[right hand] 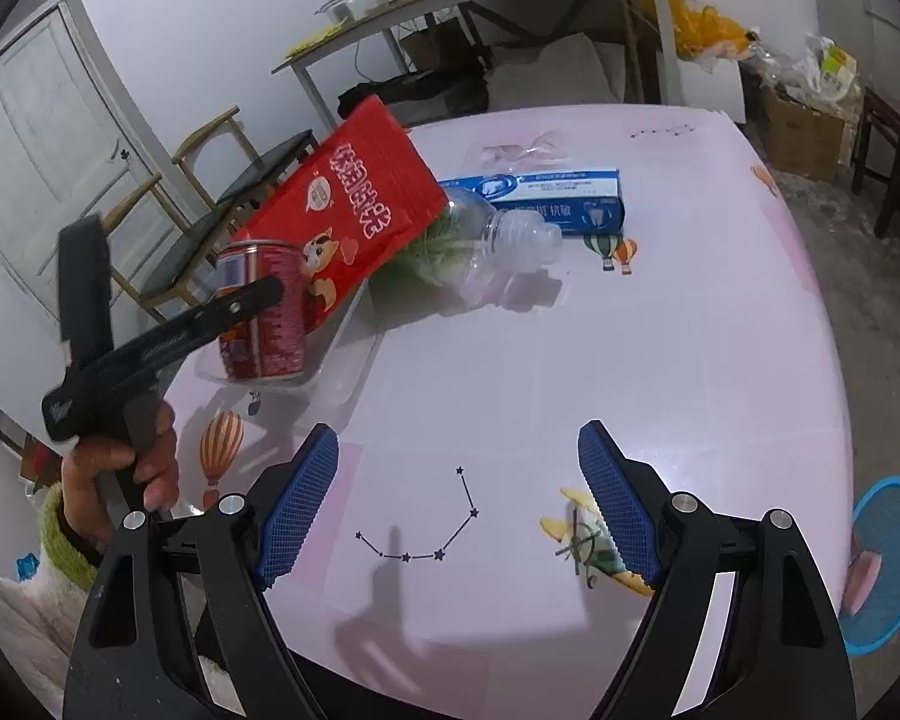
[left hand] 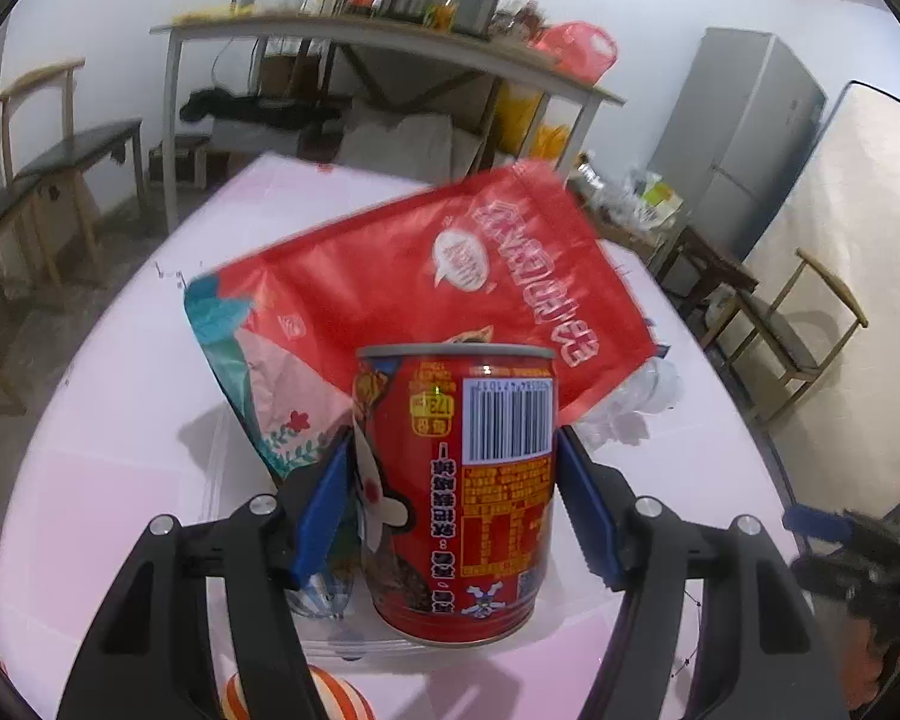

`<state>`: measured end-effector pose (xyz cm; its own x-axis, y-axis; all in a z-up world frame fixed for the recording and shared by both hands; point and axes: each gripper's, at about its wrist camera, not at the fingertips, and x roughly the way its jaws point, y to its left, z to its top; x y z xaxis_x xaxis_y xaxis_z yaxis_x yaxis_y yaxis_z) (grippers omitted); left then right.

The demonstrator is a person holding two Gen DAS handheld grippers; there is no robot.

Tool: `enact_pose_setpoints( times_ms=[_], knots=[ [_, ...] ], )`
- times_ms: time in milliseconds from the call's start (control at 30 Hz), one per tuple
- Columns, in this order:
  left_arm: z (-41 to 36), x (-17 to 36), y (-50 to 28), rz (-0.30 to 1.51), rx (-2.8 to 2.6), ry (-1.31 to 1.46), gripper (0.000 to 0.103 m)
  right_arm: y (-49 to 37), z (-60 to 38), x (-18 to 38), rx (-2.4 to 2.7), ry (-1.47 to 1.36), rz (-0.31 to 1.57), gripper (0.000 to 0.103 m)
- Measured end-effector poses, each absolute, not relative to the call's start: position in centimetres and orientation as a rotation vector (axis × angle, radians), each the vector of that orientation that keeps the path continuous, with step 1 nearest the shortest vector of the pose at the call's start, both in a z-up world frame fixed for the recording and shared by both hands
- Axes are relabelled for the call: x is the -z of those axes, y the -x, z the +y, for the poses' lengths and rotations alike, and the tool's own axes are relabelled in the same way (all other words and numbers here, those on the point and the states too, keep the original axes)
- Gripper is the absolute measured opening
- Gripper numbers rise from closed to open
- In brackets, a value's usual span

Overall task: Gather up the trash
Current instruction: 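Grasp the red can with the left tool while the right tool grasps the red snack bag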

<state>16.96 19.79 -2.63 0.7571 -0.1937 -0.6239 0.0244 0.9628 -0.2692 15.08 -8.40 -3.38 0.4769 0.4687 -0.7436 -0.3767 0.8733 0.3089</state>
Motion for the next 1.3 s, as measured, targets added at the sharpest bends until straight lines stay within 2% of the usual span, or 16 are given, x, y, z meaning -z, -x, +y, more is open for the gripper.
enact_pose_setpoints(
  times_ms=[300,533,833,1133,1233,1300],
  knots=[
    [20.0,1.6,-13.5,0.572,0.197,0.239,0.064,-16.9,-7.4,2.5,-0.557,-0.157,0.933,0.079],
    [20.5,1.4,-11.9,0.522,0.204,0.265,0.064,-20.9,-6.4,2.6,-0.662,-0.403,0.990,0.078],
    [21.9,1.7,-11.3,0.501,0.209,0.319,0.064,-25.1,-3.7,7.1,-0.675,-0.718,1.119,0.061],
    [22.3,1.8,-11.0,0.498,0.225,0.346,0.064,-26.5,-2.7,9.0,-0.620,-0.841,1.092,0.045],
    [22.4,1.7,-11.1,0.496,0.229,0.355,0.064,-26.8,-2.6,9.6,-0.612,-0.873,1.083,0.035],
    [22.5,1.6,-11.0,0.492,0.230,0.357,0.064,-26.8,-2.6,9.7,-0.604,-0.878,1.075,0.023]
  ],
)
